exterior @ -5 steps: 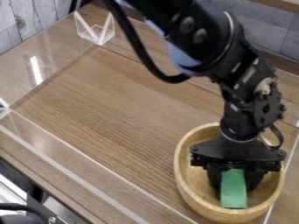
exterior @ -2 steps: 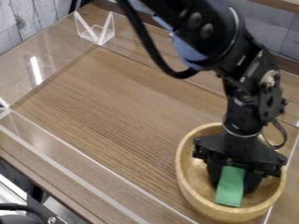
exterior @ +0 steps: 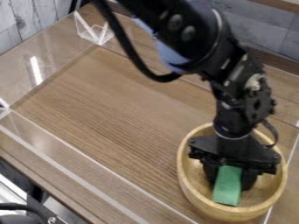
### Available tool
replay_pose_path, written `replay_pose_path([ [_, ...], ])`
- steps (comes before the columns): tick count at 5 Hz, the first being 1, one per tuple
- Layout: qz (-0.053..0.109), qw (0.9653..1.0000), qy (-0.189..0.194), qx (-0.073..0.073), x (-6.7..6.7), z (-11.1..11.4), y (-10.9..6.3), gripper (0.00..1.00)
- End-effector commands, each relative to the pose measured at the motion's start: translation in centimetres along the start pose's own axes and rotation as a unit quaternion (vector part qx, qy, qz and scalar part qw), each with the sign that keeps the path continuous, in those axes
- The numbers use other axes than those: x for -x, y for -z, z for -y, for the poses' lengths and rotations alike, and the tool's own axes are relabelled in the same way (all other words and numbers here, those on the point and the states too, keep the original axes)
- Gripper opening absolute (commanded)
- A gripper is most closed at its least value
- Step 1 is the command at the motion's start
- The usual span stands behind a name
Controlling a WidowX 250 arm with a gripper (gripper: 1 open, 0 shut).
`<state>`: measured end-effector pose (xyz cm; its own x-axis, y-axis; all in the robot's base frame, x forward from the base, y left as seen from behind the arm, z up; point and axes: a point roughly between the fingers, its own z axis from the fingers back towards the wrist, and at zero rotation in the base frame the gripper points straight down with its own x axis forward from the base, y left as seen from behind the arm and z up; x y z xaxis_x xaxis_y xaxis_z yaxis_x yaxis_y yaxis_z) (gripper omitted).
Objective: Move green object from inside the wooden bowl to the table next to it
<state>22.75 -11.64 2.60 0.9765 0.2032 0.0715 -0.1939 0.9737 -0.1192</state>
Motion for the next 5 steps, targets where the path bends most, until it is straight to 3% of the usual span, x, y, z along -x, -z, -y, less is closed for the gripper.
replay_pose_path([
  [1,0.013,0.9998,0.012,-0.002,0.2,-0.4,-0.2,0.00],
  [3,0.006,0.9992,0.027,-0.027,1.2,-0.3,0.6,0.00],
  [4,0.001,0.9989,0.032,-0.034,1.4,0.2,0.8,1.00],
  [5,-0.002,0.9988,0.033,-0.036,1.1,-0.2,0.8,0.00],
])
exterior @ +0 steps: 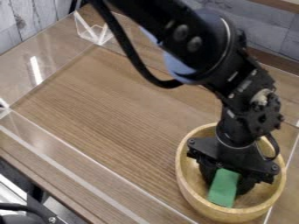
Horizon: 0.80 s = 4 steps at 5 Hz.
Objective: Move green object from inside the wooden bowl to the table next to it
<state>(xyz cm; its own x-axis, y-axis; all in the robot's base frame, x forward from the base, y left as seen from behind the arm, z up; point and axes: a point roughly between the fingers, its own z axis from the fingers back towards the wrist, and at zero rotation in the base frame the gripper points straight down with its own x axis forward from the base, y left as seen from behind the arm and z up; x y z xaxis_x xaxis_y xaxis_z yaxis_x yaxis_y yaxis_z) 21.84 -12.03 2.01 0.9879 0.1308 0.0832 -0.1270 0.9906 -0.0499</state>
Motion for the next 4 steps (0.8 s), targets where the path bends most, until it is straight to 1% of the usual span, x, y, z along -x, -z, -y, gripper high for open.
replay_pose_path([
  [1,-0.010,0.9999,-0.005,-0.003,0.0,-0.6,0.1,0.00],
  [2,-0.014,0.9999,-0.008,-0.002,-0.4,-1.3,-0.4,0.00],
  [3,-0.007,0.9999,0.006,0.004,-0.6,-2.0,-1.9,0.00],
  [4,0.010,0.9997,0.015,0.018,-1.7,-2.2,-4.4,0.00],
])
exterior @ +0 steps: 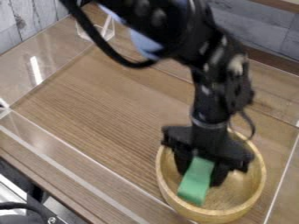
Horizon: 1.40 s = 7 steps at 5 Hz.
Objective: Move green object from inside the wooden bowl to the table next to it
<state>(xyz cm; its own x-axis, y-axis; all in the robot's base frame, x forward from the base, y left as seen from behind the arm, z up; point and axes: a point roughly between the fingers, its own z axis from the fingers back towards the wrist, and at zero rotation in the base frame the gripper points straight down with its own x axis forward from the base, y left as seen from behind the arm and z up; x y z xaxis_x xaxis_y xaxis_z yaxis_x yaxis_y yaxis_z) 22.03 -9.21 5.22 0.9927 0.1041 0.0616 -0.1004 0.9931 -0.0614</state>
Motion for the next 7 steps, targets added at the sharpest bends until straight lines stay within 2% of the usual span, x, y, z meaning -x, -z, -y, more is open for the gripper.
replay_pose_path([
  [1,0.035,0.9991,0.012,0.020,-2.0,0.1,-3.1,0.00],
  [2,0.047,0.9980,0.034,0.025,-3.3,-1.3,-5.7,0.00],
  [3,0.061,0.9970,0.038,0.028,-5.6,-3.9,-8.3,0.00],
  [4,0.074,0.9971,-0.012,0.017,-6.7,-7.7,-9.4,0.00],
  [5,0.074,0.9963,-0.043,0.008,-7.1,-6.6,-8.9,0.00],
  [7,0.075,0.9938,-0.081,-0.012,-8.1,-6.2,-8.1,0.00],
])
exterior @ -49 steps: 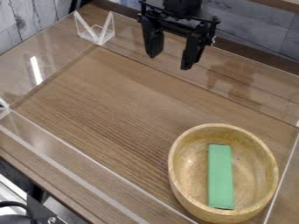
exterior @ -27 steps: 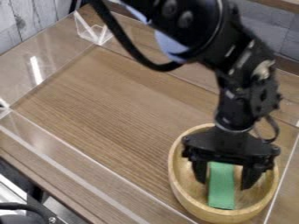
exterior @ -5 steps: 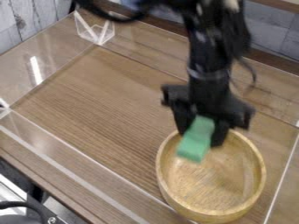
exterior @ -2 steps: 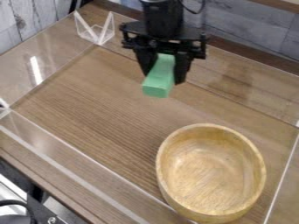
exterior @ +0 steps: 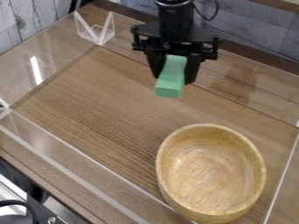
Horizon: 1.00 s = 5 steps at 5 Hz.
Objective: Move green object from inside the wooden bowl to the table next to it
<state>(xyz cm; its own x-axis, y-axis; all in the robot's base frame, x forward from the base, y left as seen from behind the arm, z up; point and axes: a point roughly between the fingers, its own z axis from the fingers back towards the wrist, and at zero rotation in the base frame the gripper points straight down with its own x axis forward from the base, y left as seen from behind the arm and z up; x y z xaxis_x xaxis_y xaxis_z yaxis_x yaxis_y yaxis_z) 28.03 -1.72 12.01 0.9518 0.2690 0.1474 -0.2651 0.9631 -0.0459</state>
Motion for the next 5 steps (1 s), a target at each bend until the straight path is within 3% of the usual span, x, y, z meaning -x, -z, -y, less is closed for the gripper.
replay_pose_path([
  [1,0.028,0.9994,-0.018,0.002,-1.3,1.0,-1.3,0.00],
  [2,0.029,0.9989,-0.037,-0.002,-1.5,1.6,-1.6,0.00],
  [5,0.031,0.9983,-0.048,0.003,-0.1,1.8,-3.3,0.00],
])
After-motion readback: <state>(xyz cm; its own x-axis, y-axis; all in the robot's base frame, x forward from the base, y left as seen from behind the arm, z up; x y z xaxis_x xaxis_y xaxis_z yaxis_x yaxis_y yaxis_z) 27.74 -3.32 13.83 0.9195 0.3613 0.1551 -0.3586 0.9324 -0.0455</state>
